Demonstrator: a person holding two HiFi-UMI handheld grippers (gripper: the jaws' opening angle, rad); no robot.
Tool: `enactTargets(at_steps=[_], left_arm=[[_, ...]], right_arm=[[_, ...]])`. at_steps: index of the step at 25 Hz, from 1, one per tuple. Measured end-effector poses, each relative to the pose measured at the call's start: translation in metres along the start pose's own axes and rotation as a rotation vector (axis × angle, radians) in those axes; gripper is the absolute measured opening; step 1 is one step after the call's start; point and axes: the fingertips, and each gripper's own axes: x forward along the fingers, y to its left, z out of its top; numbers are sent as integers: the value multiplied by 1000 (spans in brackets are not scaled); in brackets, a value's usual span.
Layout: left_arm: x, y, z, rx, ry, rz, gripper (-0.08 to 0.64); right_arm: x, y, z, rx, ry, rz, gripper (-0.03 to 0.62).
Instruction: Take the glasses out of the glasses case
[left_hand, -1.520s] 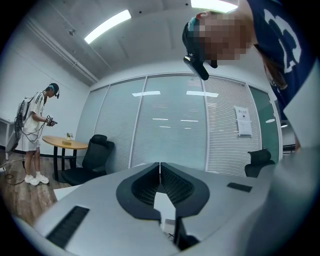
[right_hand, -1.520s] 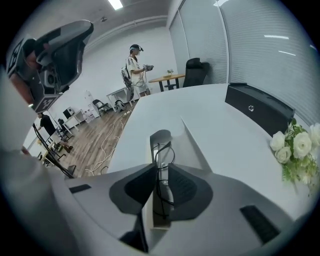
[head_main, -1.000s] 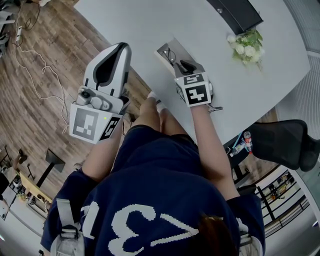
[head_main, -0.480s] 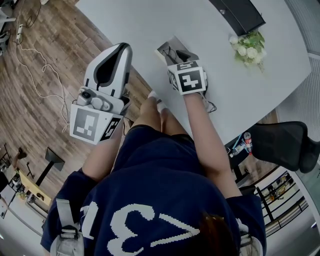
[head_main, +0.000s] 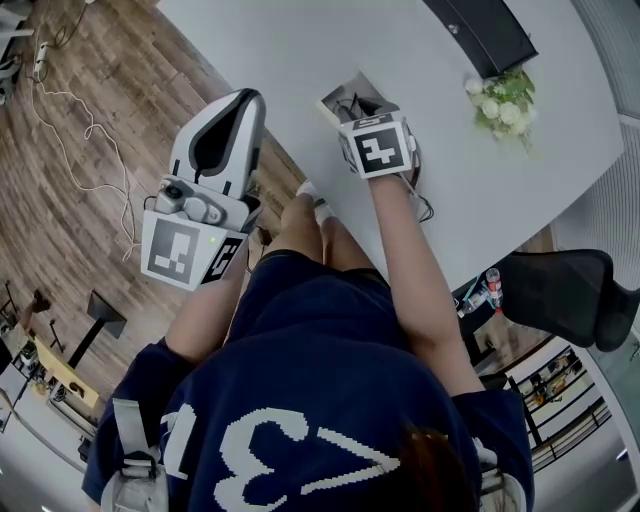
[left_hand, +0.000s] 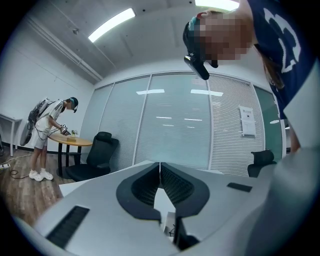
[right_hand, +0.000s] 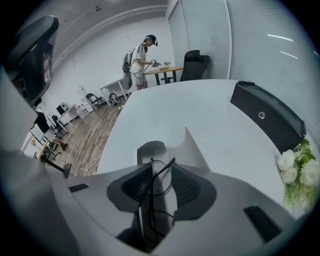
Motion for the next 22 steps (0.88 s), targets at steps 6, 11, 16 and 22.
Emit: enactTargets(at_steps=[6, 11, 16, 22], left_arm=[[1, 2, 2, 0, -8, 4, 20], [-1, 5, 4, -6, -15, 0, 20], [2, 5, 8, -8, -25, -12, 20], [5, -1, 16, -1, -36, -30, 20]], right_arm=[[-7, -4, -2, 8, -40, 24, 96], [-33, -7, 12, 63, -184, 34, 64], [-57, -13, 25, 122, -308, 54, 28], [-82, -11, 35, 172, -412, 109, 28]])
